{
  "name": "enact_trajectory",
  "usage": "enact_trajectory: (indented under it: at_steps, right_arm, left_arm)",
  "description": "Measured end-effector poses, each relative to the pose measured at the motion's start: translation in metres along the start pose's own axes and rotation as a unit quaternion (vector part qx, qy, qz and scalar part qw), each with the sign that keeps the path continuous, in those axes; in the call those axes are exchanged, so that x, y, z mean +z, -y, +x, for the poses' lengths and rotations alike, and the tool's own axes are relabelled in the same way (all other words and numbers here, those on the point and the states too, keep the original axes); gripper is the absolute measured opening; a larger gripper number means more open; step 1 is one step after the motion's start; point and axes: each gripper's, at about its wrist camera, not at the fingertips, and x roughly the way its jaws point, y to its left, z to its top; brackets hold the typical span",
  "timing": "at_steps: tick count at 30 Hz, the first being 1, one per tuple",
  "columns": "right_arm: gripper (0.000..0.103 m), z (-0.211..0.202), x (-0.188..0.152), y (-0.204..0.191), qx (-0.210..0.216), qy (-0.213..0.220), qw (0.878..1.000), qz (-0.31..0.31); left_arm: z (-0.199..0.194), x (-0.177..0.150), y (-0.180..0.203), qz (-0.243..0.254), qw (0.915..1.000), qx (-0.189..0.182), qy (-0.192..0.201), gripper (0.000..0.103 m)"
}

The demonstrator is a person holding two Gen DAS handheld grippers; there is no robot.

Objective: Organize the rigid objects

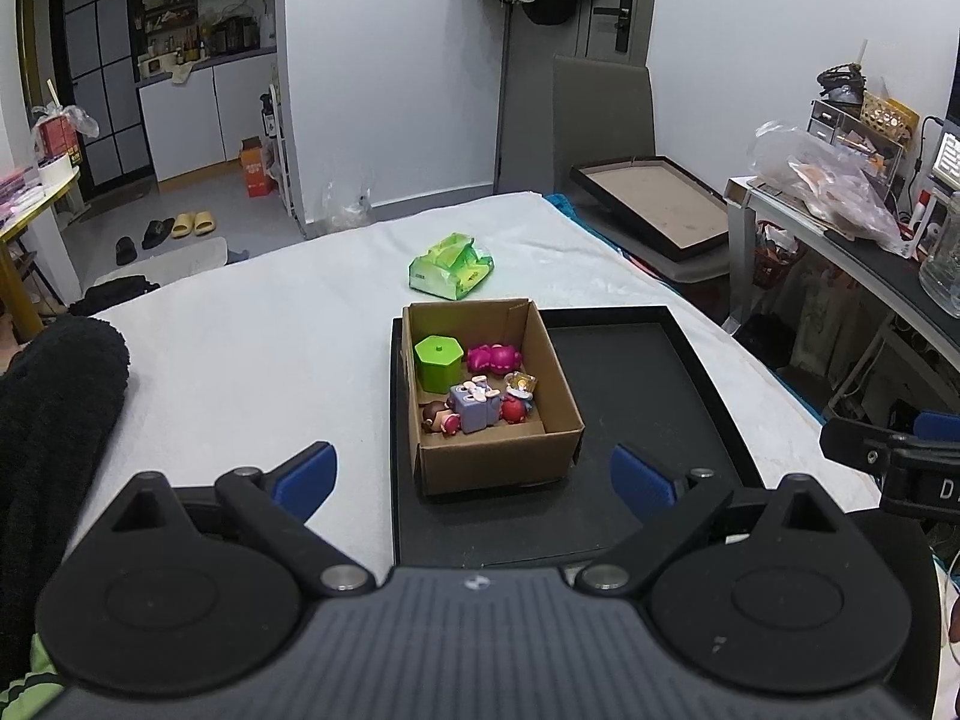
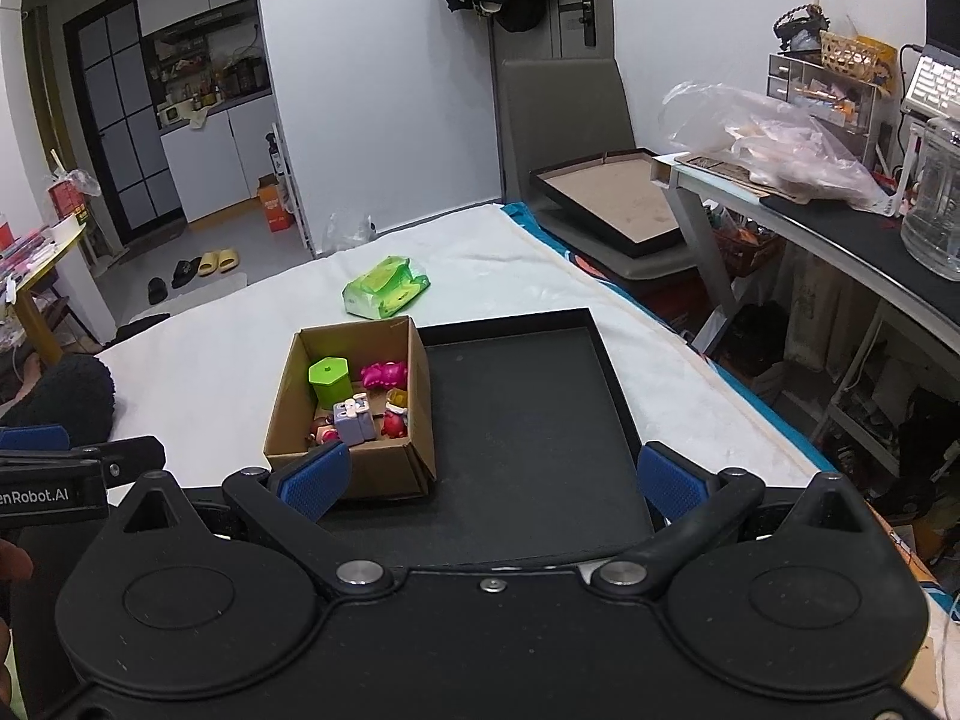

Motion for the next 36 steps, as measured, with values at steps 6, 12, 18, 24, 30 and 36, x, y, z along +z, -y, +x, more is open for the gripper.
enact_trajectory:
  at_steps: [6,12,18,24,30,36]
  right_arm:
    - [0.103,-0.008,-0.002,0.002,-0.006,0.003,1.000,-0.002]
    - [0.103,-0.011,-0.001,0.004,-0.015,0.008,1.000,0.002]
    - [0.103,-0.013,0.000,0.004,-0.018,0.009,1.000,0.000]
    - [0.103,-0.013,-0.001,0.001,-0.018,0.007,1.000,-0.005]
    - [0.103,-0.014,-0.001,0.000,-0.017,0.009,1.000,-0.007]
    - [0.103,-0.014,-0.001,0.000,-0.017,0.008,1.000,-0.009]
  left_arm:
    - [-0.008,-0.001,0.004,0.008,1.0000,-0.002,0.005,0.097]
    - [-0.008,0.000,0.006,0.009,0.9999,-0.008,0.002,0.097]
    - [-0.010,-0.001,0.005,0.008,0.9999,-0.010,0.005,0.097]
    - [-0.011,-0.001,0.005,0.008,0.9999,-0.009,0.006,0.097]
    - [-0.013,-0.001,0.005,0.005,0.9999,-0.008,0.007,0.097]
    - [-0.013,-0.001,0.004,0.007,0.9999,-0.009,0.006,0.097]
